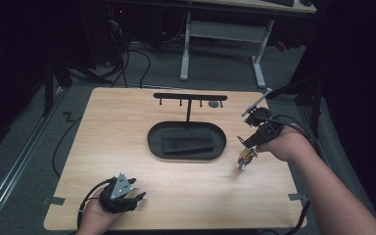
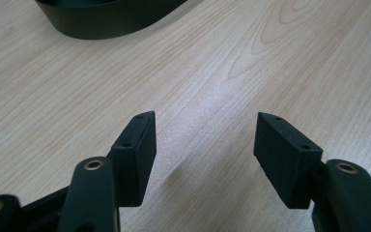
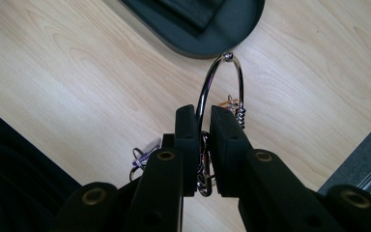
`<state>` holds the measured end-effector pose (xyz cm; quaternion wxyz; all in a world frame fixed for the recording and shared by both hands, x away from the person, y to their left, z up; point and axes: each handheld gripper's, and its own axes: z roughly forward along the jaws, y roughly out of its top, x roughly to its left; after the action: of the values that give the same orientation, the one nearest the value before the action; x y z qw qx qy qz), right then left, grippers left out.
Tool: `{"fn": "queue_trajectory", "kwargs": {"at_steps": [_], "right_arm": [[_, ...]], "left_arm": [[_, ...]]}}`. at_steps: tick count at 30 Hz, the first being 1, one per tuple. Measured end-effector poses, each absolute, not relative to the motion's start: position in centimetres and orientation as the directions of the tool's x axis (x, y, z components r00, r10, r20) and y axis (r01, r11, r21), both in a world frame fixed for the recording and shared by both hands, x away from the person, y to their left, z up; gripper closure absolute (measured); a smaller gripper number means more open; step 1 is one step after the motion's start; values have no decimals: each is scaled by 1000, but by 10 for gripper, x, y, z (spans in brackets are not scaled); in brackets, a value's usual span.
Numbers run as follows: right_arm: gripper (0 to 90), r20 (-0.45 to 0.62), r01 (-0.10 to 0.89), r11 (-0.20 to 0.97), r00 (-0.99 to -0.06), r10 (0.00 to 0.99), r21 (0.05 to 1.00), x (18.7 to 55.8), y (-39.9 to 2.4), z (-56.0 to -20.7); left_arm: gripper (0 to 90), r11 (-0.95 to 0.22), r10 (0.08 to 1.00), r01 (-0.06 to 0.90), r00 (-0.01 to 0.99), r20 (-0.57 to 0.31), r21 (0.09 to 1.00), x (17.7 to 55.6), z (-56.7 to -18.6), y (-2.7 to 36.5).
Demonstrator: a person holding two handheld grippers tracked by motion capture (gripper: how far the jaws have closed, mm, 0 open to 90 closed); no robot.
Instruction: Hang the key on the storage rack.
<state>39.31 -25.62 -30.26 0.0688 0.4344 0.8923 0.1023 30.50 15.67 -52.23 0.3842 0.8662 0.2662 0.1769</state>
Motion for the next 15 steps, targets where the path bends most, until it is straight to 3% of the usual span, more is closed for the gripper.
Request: {"fn": "queue_trajectory", "kwargs": {"at_steps": [15], "right_arm": [[828,-44,758,609,-618,785,234,420,-239,-300]], "left_arm": [[411,-555,606,336,790,94,761,305,-522,162]]}}
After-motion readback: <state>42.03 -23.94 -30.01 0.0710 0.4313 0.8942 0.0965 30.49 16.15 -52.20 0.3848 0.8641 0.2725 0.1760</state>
